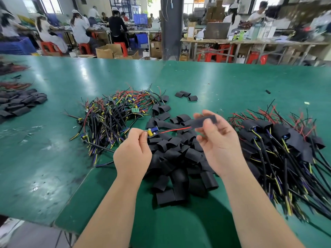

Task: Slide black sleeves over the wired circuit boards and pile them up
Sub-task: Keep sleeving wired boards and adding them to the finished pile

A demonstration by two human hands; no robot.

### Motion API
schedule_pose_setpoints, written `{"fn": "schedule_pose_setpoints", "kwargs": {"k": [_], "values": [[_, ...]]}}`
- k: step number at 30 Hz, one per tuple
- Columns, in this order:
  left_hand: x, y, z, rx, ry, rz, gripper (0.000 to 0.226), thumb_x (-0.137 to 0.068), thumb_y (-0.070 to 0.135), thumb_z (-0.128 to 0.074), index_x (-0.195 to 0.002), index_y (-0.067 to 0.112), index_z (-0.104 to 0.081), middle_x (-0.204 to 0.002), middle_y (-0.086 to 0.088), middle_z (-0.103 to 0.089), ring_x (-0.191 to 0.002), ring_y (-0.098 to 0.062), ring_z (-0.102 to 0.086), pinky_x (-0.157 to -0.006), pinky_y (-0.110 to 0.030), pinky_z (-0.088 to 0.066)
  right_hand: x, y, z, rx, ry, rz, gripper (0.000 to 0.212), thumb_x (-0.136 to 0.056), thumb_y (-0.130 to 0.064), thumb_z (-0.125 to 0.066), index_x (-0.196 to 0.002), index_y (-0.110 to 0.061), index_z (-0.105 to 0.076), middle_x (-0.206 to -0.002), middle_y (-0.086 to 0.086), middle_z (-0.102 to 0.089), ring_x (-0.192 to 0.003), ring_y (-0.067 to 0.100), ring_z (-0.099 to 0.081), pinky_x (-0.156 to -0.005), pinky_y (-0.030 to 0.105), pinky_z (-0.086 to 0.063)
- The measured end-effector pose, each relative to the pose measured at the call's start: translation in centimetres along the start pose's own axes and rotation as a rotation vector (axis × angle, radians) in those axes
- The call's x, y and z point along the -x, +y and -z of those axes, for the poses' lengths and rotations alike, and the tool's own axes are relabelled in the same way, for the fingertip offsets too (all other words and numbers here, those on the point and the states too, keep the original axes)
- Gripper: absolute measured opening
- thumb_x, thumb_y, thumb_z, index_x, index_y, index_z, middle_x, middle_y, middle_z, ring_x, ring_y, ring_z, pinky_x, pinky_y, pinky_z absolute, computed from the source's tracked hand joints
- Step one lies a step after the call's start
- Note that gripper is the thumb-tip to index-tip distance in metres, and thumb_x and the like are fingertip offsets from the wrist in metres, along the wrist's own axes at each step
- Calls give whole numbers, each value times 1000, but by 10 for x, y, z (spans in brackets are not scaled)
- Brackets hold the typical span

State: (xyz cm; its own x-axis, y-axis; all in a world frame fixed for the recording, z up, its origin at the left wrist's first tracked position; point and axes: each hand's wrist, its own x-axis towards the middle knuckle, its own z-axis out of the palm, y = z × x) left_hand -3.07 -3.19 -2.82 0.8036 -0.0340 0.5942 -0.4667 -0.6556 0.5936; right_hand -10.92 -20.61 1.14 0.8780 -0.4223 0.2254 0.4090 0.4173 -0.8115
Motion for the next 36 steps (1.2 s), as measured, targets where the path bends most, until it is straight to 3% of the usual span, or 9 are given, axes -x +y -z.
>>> {"fn": "schedule_pose_setpoints", "kwargs": {"k": [4, 11, 21, 27, 30, 36], "values": [[6, 12, -1, 117, -86, -138, 19, -93, 27, -42, -80, 16, -50, -50, 6, -44, -42, -15, -39, -42, -30, -28, 2, 16, -9, 128, -23, -60, 34, -67, -17, -70, -100, -14, -65, -101, 3, -72, -69, 17, -54, -63, 19, -46], [9, 17, -5, 246, -197, -187, 26, -94, 30, -39, -80, 12, -51, -55, -4, -57, -50, -26, -51, -51, -47, -43, -1, 22, -4, -18, -84, -130, 27, -75, -10, -64, -102, -6, -62, -101, 6, -73, -65, 11, -64, -59, 17, -49], [9, 19, -3, 262, -224, -175, 27, -94, 30, -40, -81, 10, -52, -56, -2, -59, -52, -28, -53, -55, -47, -45, 0, 23, -5, -74, -56, -154, 17, -76, -16, -61, -91, -9, -64, -94, 7, -74, -59, 7, -59, -61, 16, -50], [9, 16, -3, 243, -204, -186, 25, -95, 28, -43, -80, 10, -52, -56, -2, -59, -51, -26, -53, -54, -47, -45, -1, 23, -2, 122, -29, -62, 21, -74, -12, -67, -94, -6, -64, -93, 9, -74, -60, 14, -63, -58, 19, -49], [8, 15, -3, 242, -197, -185, 23, -95, 27, -43, -80, 11, -51, -56, -1, -59, -51, -25, -53, -53, -46, -45, -1, 22, 0, 259, -36, -14, 13, -82, 0, -66, -93, -6, -64, -91, 8, -75, -60, 15, -65, -58, 19, -50], [9, 18, -4, 285, -200, -192, 22, -94, 26, -40, -78, 15, -50, -54, 4, -58, -49, -17, -53, -54, -43, -45, 1, 22, -2, 54, -134, -94, 27, -75, -11, -65, -100, -2, -60, -99, 7, -74, -64, 13, -66, -60, 19, -50]]}}
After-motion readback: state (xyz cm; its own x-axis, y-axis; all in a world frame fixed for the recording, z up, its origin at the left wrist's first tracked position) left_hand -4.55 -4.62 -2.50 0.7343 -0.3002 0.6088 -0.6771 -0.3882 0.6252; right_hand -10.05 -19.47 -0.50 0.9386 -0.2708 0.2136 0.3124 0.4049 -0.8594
